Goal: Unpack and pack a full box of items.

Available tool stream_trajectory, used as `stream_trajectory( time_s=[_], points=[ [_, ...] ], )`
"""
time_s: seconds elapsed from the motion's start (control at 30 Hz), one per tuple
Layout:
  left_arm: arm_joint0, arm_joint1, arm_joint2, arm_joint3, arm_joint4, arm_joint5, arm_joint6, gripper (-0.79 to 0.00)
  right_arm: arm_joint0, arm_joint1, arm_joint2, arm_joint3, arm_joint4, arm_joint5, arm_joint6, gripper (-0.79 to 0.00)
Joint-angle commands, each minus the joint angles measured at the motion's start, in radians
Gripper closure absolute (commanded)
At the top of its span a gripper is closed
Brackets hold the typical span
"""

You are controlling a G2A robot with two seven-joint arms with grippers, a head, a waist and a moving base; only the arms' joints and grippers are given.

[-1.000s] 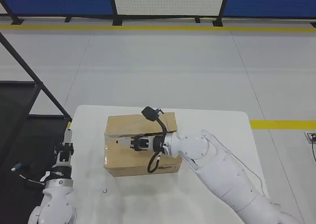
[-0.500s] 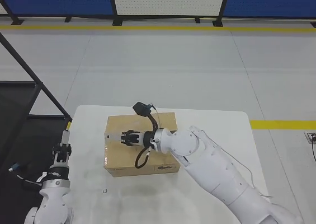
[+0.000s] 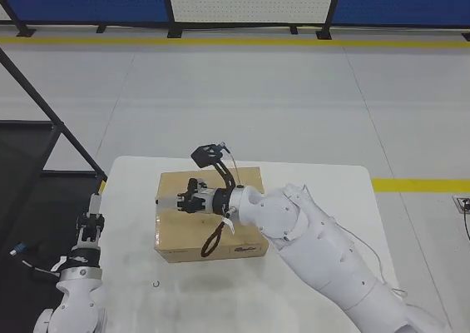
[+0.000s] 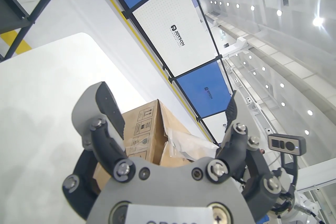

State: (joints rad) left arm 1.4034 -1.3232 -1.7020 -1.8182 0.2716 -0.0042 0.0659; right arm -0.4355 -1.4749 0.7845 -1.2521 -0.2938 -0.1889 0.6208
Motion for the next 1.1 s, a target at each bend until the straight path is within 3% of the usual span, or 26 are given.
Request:
stream_trajectory(
  time_s=[0.0,0.33,0.47,0.7,0.9,1.07],
  points=[
    [-0.002,0.000,0.005,-0.002,0.004,-0.004,-0.002,-0.785,-0.055,0.020,0.035,-0.094,-0.123,0.050,-0.049,-0.785],
    [0.008,-0.002,0.022,-0.002,0.006,-0.012,-0.009,-0.785,-0.087,0.026,0.057,-0.098,-0.137,0.070,-0.075,-0.785],
    [0.007,-0.003,0.029,-0.004,0.014,-0.007,-0.010,-0.785,-0.056,0.022,-0.007,-0.135,-0.400,0.166,-0.084,-0.785],
    [0.018,-0.002,0.015,-0.017,0.007,-0.008,-0.009,-0.785,0.055,-0.011,-0.210,-0.169,-0.881,0.270,0.111,-0.785],
    [0.031,-0.002,-0.005,-0.023,-0.018,-0.011,-0.012,-0.785,0.153,-0.069,-0.307,-0.077,-1.014,0.252,0.259,-0.785],
    [0.036,-0.002,-0.011,-0.024,-0.022,-0.013,-0.010,-0.785,0.200,-0.118,-0.356,0.002,-1.104,0.285,0.307,-0.785]
  ],
)
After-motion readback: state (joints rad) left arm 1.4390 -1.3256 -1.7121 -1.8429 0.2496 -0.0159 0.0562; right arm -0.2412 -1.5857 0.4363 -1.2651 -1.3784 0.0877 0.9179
